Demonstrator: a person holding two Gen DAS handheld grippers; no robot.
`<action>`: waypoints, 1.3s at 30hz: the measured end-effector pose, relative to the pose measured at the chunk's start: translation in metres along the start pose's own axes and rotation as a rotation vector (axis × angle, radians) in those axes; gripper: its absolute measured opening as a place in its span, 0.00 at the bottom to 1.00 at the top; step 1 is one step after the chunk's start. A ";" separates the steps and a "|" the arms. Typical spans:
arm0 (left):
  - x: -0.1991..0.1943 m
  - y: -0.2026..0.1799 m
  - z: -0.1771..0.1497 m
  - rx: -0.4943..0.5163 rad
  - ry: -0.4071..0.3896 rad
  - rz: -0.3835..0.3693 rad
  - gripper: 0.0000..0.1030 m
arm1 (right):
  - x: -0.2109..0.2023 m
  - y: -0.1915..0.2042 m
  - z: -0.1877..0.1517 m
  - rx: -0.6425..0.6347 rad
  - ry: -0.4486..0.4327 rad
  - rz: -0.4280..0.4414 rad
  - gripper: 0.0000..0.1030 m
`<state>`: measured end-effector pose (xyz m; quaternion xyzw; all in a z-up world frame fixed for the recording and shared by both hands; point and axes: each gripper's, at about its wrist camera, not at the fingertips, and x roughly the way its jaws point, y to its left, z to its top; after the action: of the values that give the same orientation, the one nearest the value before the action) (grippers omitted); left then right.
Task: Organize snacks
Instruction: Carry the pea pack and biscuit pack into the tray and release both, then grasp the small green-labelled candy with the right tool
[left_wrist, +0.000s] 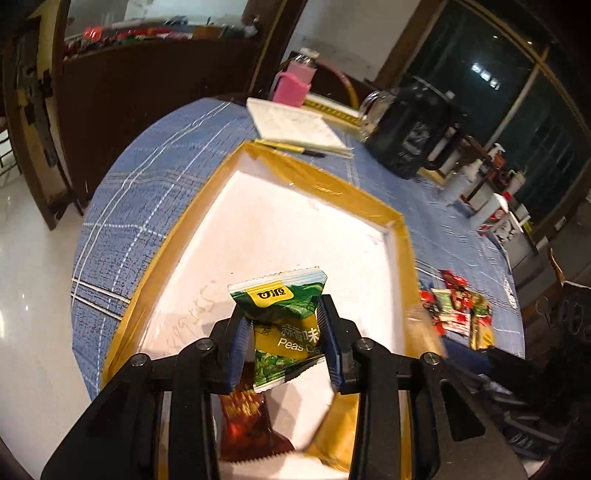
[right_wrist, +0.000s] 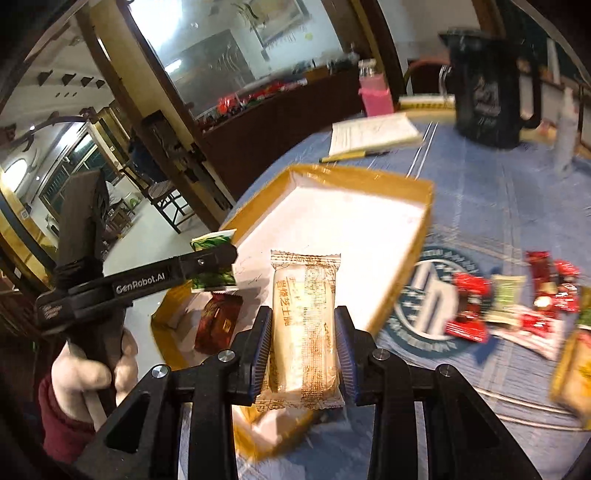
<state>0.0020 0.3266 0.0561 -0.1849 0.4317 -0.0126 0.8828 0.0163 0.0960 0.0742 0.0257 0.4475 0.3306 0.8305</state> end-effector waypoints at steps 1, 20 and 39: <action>0.004 0.002 0.000 -0.006 0.007 0.001 0.33 | 0.011 0.000 0.001 0.005 0.016 0.001 0.33; -0.032 -0.019 -0.017 -0.003 -0.084 -0.047 0.57 | 0.011 -0.005 -0.001 -0.004 -0.027 0.003 0.44; -0.095 -0.139 -0.123 0.012 -0.152 -0.292 0.64 | -0.169 -0.199 -0.064 0.249 -0.244 -0.243 0.47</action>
<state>-0.1328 0.1755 0.1057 -0.2410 0.3321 -0.1295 0.9027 0.0078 -0.1724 0.0914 0.1137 0.3809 0.1648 0.9027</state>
